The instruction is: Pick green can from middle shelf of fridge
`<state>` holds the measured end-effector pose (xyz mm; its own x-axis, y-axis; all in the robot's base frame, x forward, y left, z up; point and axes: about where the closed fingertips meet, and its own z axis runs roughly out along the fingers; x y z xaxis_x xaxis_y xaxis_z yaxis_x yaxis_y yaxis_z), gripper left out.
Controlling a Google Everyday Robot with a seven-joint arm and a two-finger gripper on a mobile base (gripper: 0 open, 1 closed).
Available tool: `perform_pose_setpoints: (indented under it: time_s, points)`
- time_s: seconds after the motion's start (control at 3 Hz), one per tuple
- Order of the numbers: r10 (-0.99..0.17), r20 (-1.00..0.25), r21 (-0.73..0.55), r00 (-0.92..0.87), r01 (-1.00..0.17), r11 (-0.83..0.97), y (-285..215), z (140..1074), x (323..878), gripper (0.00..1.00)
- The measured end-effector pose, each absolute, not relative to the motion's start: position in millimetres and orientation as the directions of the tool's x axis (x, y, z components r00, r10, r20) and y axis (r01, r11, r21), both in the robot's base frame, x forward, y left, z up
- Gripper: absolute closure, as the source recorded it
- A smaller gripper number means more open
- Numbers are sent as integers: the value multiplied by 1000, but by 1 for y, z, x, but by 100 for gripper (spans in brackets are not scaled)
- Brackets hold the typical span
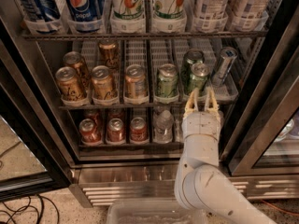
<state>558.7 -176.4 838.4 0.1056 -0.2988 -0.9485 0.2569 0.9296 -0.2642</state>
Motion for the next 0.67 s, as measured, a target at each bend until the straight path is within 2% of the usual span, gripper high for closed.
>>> perform_pose_setpoints:
  time_s: [0.33,0.67]
  points:
    - [-235,-964,-197,122,259,946,-172,845,556,37]
    - [-190,-973,-153,131,253,955,-168,850,550,32]
